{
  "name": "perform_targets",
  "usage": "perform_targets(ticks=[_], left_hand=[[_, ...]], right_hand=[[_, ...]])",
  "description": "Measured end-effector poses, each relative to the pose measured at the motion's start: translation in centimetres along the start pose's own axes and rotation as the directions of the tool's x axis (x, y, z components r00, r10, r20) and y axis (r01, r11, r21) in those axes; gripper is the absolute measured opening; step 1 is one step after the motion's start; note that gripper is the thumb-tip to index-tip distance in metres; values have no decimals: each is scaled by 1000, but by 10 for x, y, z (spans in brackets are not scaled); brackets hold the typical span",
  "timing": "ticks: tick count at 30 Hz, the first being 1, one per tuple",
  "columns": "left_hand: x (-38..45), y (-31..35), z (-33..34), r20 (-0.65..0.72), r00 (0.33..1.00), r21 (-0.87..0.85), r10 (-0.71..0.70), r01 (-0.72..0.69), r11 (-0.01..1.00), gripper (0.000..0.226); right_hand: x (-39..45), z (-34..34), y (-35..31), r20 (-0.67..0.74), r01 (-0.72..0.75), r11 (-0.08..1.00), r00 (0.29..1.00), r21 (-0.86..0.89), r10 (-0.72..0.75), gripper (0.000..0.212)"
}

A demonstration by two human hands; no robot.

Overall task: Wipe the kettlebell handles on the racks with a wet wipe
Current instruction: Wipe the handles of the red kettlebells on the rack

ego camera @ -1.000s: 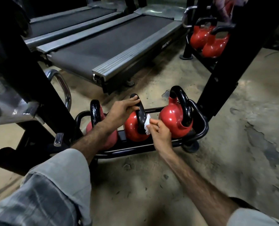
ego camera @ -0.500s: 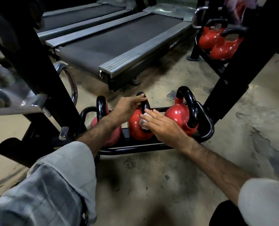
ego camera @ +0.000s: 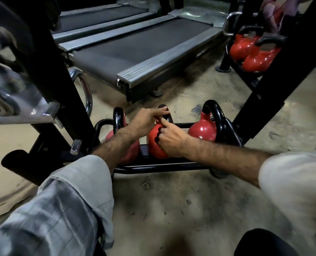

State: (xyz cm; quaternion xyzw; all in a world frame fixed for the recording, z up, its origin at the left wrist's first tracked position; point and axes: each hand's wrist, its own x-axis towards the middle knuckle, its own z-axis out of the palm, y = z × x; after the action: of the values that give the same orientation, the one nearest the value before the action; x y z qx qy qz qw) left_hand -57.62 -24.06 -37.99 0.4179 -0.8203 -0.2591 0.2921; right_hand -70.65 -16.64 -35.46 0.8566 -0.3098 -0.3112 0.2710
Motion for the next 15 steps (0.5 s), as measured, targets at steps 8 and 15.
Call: perform_targets(ticks=[8,15], left_hand=[[-3,4,-4,41,999,69,24,-26,997,57],[-3,2,-3,44,998,81,40,-43,996,59]], right_hand=[[-15,9,-10,-119,18,998,993,-53,-25,31],[-23,38,-14,-448,3,999,894,37,14,22]])
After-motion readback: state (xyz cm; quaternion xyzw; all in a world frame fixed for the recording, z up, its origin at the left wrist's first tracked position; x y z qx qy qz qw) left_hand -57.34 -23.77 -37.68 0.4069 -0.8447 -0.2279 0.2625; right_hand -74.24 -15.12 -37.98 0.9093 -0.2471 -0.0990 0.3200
